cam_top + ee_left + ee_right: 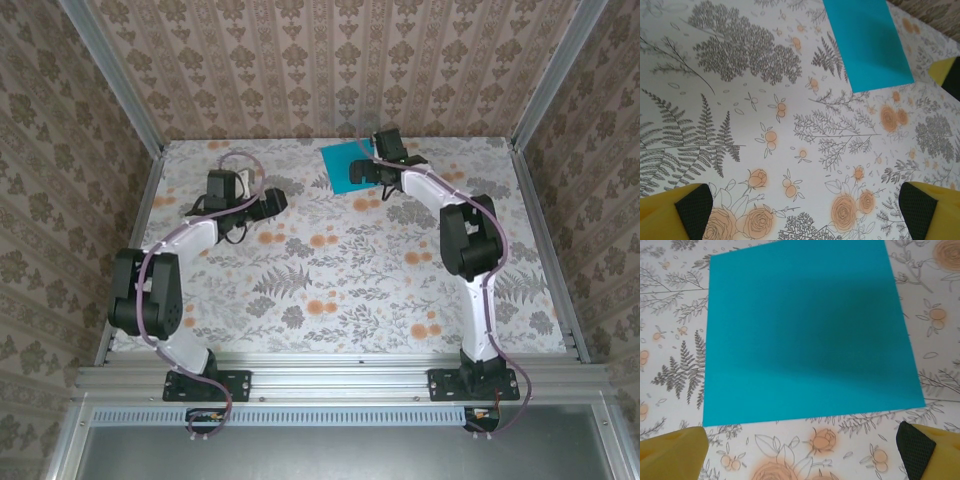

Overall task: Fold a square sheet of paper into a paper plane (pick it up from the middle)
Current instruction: Move the square sheet of paper to the center of the table.

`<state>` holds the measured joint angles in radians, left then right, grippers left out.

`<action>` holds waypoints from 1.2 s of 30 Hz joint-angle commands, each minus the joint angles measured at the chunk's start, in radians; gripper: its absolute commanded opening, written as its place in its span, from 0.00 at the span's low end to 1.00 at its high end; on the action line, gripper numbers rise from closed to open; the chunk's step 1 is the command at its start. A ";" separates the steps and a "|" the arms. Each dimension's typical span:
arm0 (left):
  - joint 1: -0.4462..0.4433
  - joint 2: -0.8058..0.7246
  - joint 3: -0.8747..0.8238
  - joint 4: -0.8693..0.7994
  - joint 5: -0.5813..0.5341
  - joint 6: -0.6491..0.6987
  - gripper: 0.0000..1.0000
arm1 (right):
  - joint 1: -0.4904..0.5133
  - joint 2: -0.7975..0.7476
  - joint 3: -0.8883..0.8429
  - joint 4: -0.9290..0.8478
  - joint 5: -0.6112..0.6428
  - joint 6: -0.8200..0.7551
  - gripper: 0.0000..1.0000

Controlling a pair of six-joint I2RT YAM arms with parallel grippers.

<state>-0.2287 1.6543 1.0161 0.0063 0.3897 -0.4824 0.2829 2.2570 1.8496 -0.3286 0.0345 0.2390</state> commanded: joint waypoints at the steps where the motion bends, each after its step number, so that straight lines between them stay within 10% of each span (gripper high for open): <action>1: -0.010 0.028 0.039 0.006 0.030 -0.027 1.00 | 0.006 0.066 0.105 -0.103 0.031 -0.009 1.00; 36: -0.021 0.037 -0.006 -0.024 0.060 0.014 1.00 | 0.003 0.505 0.751 -0.590 -0.012 -0.083 0.98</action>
<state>-0.2436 1.7073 1.0206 -0.0013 0.4244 -0.4976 0.2867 2.7228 2.5736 -0.8211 0.0414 0.1749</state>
